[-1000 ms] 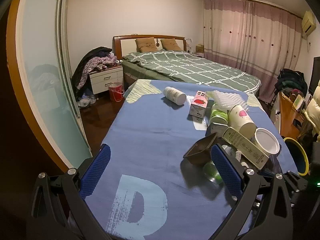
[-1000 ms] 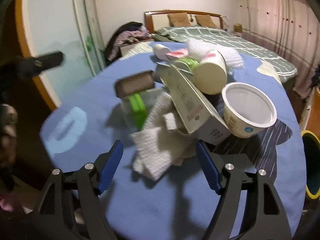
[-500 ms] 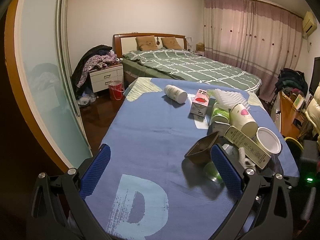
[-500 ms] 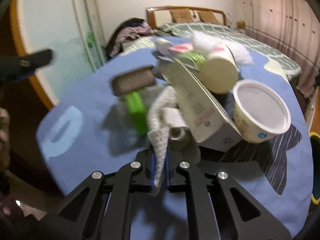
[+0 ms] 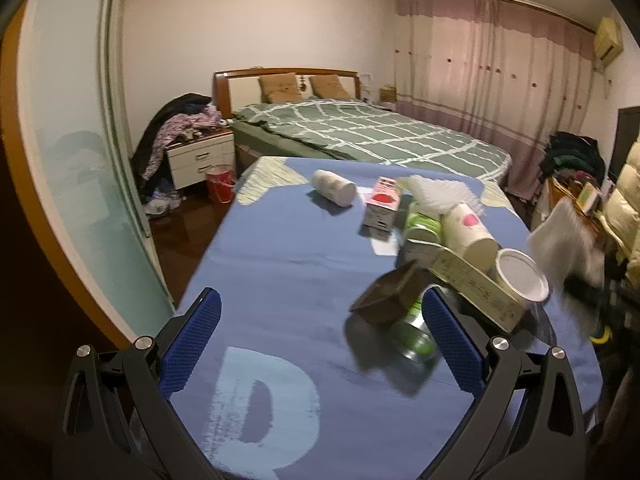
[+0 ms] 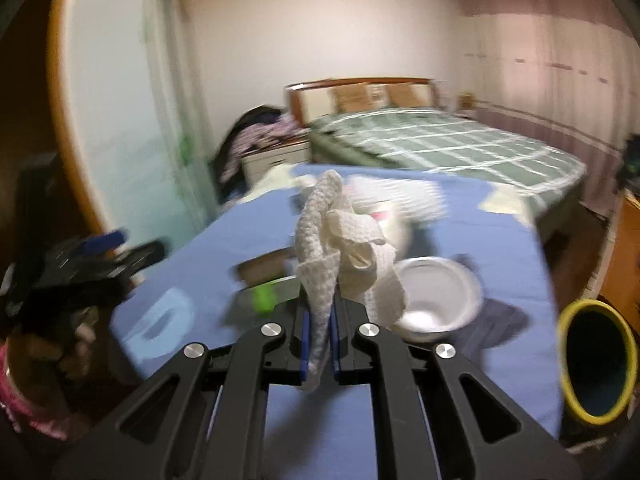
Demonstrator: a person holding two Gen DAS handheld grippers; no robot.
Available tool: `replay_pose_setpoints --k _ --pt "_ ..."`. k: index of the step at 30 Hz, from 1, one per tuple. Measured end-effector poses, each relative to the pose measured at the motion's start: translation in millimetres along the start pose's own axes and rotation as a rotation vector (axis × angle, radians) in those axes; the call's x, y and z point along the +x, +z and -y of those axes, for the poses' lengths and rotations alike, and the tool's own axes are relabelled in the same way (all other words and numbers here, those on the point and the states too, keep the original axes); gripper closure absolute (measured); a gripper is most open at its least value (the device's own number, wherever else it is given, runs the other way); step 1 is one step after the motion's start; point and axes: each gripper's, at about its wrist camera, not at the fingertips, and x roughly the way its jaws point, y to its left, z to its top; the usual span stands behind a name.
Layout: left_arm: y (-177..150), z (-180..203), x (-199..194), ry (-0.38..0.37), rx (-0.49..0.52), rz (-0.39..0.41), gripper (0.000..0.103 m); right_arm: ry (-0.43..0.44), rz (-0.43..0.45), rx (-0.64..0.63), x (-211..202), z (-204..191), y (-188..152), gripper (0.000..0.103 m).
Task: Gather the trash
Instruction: 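Carry the tissue with the right gripper over the bin and release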
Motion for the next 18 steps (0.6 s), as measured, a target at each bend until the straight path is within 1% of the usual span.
replay_pose_setpoints --k 4,8,10,12,16,18 --pt "-3 19 4 -0.044 0.039 -0.016 0.004 -0.134 0.025 0.087 -12 54 3 0.095" --pt "-6 43 12 -0.093 0.075 -0.039 0.004 -0.294 0.028 0.176 -17 112 -3 0.095" --pt "-7 53 17 -0.111 0.086 -0.051 0.004 -0.362 0.012 0.227 -16 143 -9 0.095" --pt "-7 60 24 -0.114 0.092 -0.063 0.004 -0.432 -0.004 0.263 -14 171 -17 0.094" --pt "-6 69 39 -0.114 0.098 -0.094 0.004 -0.539 -0.058 0.327 -7 222 -37 0.093" --pt "-7 74 45 -0.125 0.102 -0.107 0.004 -0.585 -0.08 0.35 -3 242 -47 0.093"
